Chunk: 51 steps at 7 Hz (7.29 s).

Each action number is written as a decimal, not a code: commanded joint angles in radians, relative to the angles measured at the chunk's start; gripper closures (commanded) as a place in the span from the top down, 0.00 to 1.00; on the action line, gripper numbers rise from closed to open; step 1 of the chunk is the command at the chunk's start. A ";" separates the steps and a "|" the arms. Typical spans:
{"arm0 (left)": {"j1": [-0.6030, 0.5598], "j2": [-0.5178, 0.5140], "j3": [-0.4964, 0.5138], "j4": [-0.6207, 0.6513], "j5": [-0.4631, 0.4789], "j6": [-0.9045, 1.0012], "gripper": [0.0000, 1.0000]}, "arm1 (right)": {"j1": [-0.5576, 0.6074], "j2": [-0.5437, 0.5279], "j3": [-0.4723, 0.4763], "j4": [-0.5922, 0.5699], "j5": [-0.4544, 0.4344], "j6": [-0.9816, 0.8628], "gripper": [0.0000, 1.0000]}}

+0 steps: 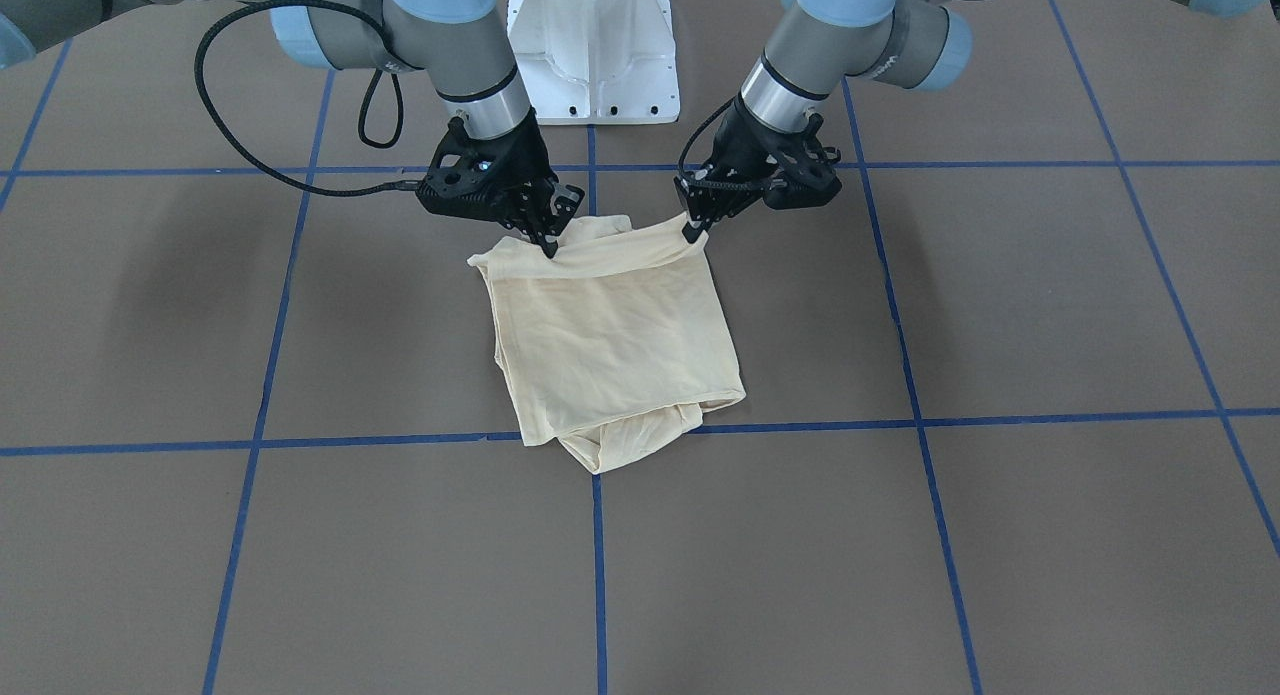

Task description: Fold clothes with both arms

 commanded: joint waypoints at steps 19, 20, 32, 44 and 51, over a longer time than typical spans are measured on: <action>-0.229 0.053 0.166 -0.138 -0.164 0.321 1.00 | -0.047 0.234 -0.430 0.116 -0.048 -0.357 0.99; -0.229 0.053 0.166 -0.138 -0.163 0.321 1.00 | -0.047 0.278 -0.494 0.117 -0.070 -0.374 0.99; -0.352 0.067 0.177 -0.112 -0.245 0.440 1.00 | 0.047 0.399 -0.652 0.262 -0.061 -0.479 0.99; -0.398 0.128 0.143 -0.117 -0.251 0.537 1.00 | 0.108 0.496 -0.790 0.239 -0.067 -0.571 0.99; -0.802 0.272 0.199 -0.078 -0.364 1.359 1.00 | 0.564 -0.209 0.039 -0.349 0.300 -1.215 1.00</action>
